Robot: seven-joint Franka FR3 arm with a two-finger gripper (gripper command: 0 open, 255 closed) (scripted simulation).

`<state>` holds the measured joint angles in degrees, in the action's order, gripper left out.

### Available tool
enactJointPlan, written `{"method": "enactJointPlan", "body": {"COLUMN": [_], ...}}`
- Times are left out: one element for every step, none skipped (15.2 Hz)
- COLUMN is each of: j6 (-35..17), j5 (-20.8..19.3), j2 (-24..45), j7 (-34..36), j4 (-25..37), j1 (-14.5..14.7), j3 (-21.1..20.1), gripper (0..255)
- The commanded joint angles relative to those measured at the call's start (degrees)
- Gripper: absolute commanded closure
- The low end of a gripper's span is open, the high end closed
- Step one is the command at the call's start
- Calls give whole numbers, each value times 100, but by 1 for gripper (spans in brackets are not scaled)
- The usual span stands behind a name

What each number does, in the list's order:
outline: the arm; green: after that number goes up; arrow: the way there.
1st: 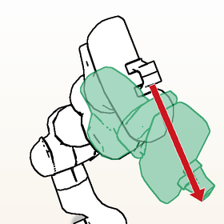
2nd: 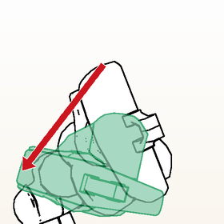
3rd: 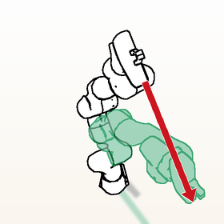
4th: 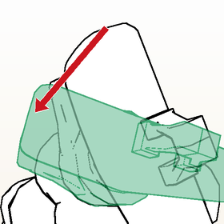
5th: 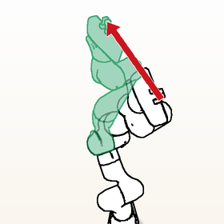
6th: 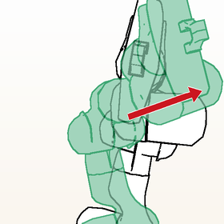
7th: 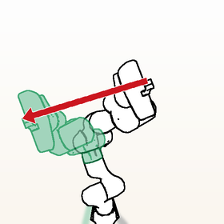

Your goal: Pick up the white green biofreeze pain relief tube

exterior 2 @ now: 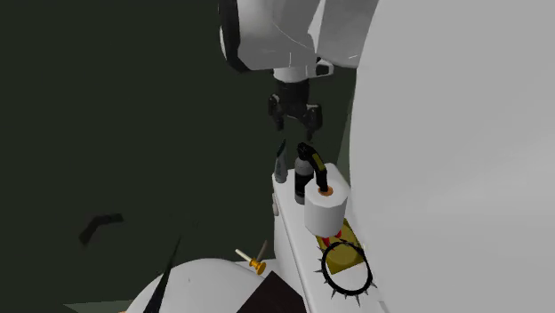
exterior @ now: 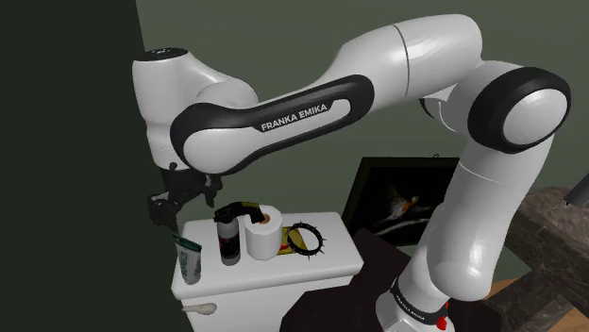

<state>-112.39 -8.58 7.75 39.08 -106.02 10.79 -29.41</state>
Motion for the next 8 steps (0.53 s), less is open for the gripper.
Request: {"method": "enactJointPlan", "body": {"j6": [-4, 24, 36, -33, -100, -168, -234, -301], "j5": [-278, -404, -444, -459, -477, -496, -515, -535], "j2": [490, 724, 803, 823, 846, 870, 895, 921], "j7": [297, 416, 453, 467, 482, 498, 515, 531], "j4": [397, 619, 697, 646, 596, 549, 502, 457], "j1": [180, 282, 324, 328, 328, 328, 330, 332], "j3": [-52, -56, -49, -40, -37, -34, -28, -22], "gripper": [0, 0, 0, 0, 0, 0, 0, 0]}}
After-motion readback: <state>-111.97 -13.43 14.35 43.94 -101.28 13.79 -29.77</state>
